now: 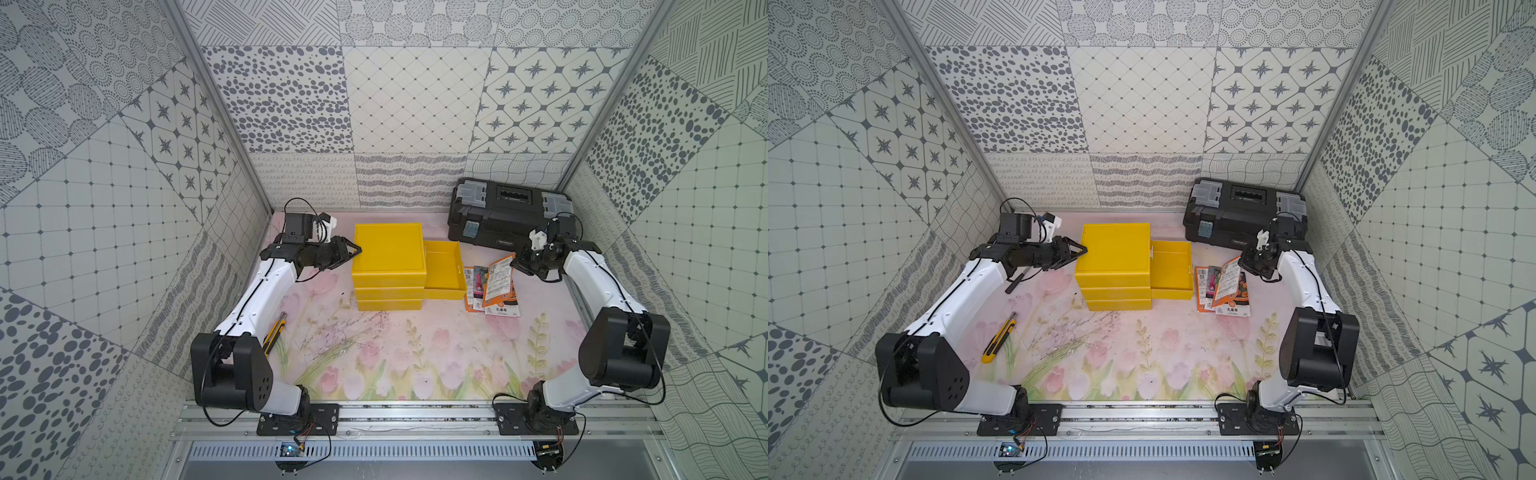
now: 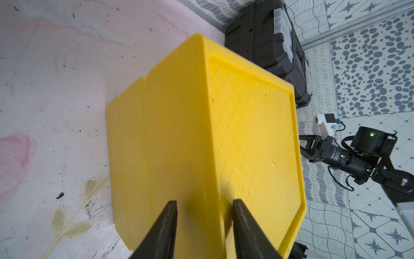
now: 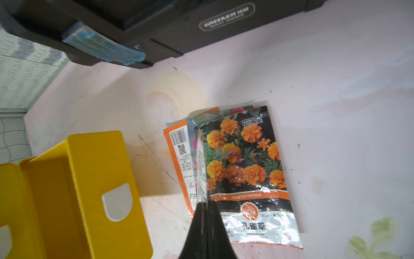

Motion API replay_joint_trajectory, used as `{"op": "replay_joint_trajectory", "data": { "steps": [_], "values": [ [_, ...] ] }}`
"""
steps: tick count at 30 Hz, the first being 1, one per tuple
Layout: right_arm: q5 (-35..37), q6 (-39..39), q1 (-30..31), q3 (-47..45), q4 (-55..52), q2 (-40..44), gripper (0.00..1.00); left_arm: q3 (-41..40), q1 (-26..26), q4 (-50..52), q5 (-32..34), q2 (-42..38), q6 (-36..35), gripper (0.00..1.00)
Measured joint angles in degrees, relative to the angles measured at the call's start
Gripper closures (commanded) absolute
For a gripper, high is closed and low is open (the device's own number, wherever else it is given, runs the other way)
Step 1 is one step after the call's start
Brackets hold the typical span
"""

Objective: Take the seed bags out of the drawer
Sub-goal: Place the seed packet at the center of the board.

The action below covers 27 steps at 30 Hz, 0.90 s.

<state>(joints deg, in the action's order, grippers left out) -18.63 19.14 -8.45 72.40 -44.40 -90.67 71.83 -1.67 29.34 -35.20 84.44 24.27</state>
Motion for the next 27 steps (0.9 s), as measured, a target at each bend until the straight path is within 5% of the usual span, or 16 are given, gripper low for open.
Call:
{"op": "replay_joint_trajectory", "data": {
  "steps": [7, 18, 27],
  "values": [
    [5.53, -1.9, 0.0, -0.68, -0.15, -2.1, 0.99, 0.0, 0.0, 0.0, 0.0, 0.0, 0.02, 0.57],
    [16.79, -2.14, 0.02, -1.36, 0.02, -3.54, 0.65, 0.0, -0.13, 0.0, 0.02, 0.0, 0.0, 0.57],
    [13.49, -0.44, 2.78, -5.49, 3.04, 1.25, 0.54, 0.0, -0.13, 0.0, 0.02, 0.0, 0.0, 0.57]
  ]
}}
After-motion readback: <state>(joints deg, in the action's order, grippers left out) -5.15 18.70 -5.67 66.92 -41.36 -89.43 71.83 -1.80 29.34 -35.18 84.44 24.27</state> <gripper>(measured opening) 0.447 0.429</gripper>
